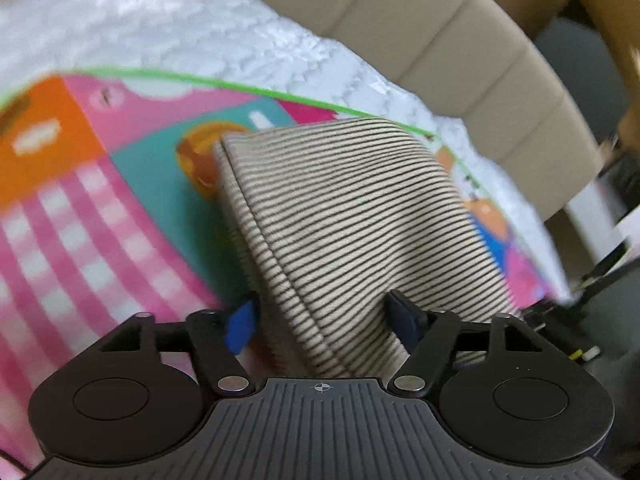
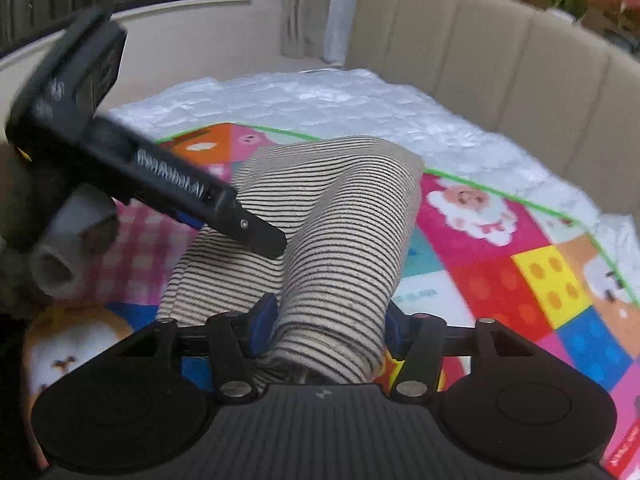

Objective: Fold clothes

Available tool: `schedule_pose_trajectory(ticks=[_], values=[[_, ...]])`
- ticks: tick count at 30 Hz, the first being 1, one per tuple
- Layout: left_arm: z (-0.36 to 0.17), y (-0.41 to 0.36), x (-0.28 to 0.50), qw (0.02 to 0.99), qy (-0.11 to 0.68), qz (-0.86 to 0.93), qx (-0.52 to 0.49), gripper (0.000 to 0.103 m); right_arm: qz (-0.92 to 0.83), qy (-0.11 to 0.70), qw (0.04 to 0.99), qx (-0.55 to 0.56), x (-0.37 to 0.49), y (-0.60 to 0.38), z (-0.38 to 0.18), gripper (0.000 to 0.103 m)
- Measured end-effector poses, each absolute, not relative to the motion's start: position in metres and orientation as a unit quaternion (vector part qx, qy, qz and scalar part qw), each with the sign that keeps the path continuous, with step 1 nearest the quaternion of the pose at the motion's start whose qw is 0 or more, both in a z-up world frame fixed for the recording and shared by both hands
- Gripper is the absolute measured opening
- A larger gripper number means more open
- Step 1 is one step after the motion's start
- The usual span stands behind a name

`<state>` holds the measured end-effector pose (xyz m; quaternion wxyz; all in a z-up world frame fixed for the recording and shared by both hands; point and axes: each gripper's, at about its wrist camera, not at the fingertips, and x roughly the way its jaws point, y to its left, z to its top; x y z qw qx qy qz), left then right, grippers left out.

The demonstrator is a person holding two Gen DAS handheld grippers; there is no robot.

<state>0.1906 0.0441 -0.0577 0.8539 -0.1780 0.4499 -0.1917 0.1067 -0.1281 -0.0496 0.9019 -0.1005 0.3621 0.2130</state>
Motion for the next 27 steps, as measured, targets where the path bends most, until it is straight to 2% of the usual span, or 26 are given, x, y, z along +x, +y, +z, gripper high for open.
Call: schedule_pose_trajectory(ticks=[3, 4, 5, 7, 10, 12, 15, 17, 21, 25, 27], values=[[-0.058, 0.053, 0.193, 0.856, 0.449, -0.18, -0.183, 0.077, 0.227, 0.359, 0.905, -0.019, 0.12, -0.156, -0.029, 0.074], [-0.06, 0.056, 0.195, 0.853, 0.451, -0.18, -0.189, 0.077, 0.232, 0.354, 0.906, 0.013, 0.127, -0.166, -0.022, 0.085], [-0.061, 0.058, 0.197, 0.85, 0.454, -0.181, -0.196, 0.077, 0.236, 0.352, 0.904, 0.046, 0.136, -0.174, -0.016, 0.092], [-0.064, 0.057, 0.2, 0.848, 0.457, -0.182, -0.196, 0.08, 0.241, 0.359, 0.896, 0.103, 0.156, -0.186, -0.014, 0.095], [-0.066, 0.054, 0.2, 0.849, 0.458, -0.184, -0.191, 0.082, 0.224, 0.392, 0.879, 0.152, 0.189, -0.191, -0.04, 0.095], [-0.067, 0.056, 0.201, 0.847, 0.459, -0.184, -0.195, 0.082, 0.203, 0.428, 0.861, 0.184, 0.205, -0.193, -0.068, 0.093], [-0.069, 0.06, 0.202, 0.845, 0.461, -0.185, -0.201, 0.083, 0.217, 0.452, 0.817, 0.286, 0.207, -0.198, -0.098, 0.062], [-0.07, 0.063, 0.202, 0.843, 0.461, -0.184, -0.209, 0.083, 0.224, 0.436, 0.817, 0.303, 0.198, -0.196, -0.089, 0.056], [-0.069, 0.075, 0.204, 0.844, 0.456, -0.174, -0.223, 0.084, 0.255, 0.396, 0.832, 0.293, 0.18, -0.196, -0.06, 0.052], [-0.072, 0.07, 0.206, 0.842, 0.46, -0.179, -0.217, 0.085, 0.209, 0.423, 0.852, 0.227, 0.186, -0.204, -0.068, 0.051], [-0.072, 0.063, 0.206, 0.843, 0.46, -0.187, -0.207, 0.086, 0.186, 0.445, 0.845, 0.231, 0.187, -0.216, -0.079, 0.052]])
